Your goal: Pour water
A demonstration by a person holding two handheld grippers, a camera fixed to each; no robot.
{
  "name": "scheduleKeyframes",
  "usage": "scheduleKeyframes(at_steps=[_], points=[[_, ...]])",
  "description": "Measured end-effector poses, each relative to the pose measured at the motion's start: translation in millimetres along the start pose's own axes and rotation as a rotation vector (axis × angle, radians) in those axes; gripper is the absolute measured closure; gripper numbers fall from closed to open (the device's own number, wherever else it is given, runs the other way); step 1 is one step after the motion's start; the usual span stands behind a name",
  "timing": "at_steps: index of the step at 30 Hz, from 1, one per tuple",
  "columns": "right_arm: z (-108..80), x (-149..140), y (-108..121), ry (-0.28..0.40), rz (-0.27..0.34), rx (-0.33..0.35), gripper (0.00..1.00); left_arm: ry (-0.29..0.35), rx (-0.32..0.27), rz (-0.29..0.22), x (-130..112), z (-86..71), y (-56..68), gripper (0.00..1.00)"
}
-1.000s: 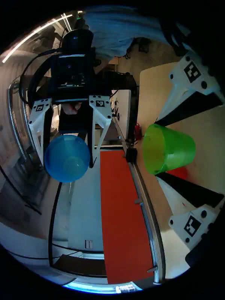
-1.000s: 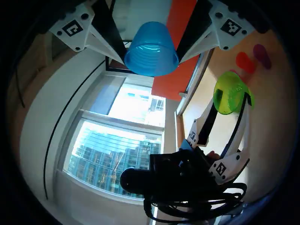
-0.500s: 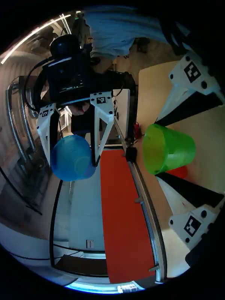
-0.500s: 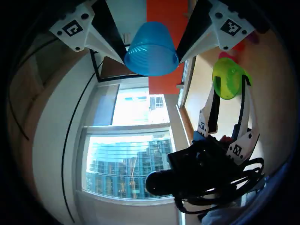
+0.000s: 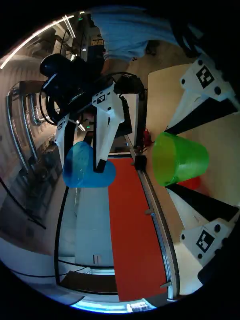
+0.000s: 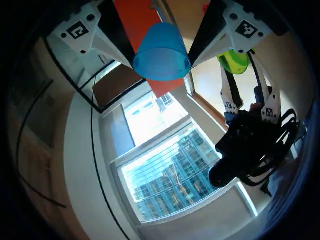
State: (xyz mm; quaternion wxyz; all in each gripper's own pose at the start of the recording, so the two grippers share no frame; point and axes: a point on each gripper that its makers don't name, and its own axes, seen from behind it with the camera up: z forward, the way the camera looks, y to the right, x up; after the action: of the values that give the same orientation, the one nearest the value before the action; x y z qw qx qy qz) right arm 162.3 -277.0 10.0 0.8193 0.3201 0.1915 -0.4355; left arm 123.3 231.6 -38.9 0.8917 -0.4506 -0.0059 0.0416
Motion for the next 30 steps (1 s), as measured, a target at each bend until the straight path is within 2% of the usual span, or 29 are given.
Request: scheduleKeyframes(at_steps=[8, 14, 20, 26, 30], points=[[-3.4, 10, -10, 0.027, 0.303, 0.007, 0.08, 0.003, 0.005, 0.011, 4, -0.2, -2.3, 0.13], [-4.3, 12, -16, 0.022, 0.532, 0.027, 0.08, 0.004, 0.009, 0.020, 6, -2.0, -3.3, 0.13], [-4.6, 14, -15, 0.024, 0.730, 0.051, 0.08, 0.006, 0.012, 0.030, 9, -4.0, -3.6, 0.13], [-5.5, 10, -11, 0.014, 0.857, 0.072, 0.08, 0.006, 0.016, 0.038, 12, -5.8, -4.6, 0.13], [-6.7, 6, -10, 0.004, 0.887, 0.076, 0.08, 0.006, 0.018, 0.035, 13, -6.4, -5.4, 0.13]])
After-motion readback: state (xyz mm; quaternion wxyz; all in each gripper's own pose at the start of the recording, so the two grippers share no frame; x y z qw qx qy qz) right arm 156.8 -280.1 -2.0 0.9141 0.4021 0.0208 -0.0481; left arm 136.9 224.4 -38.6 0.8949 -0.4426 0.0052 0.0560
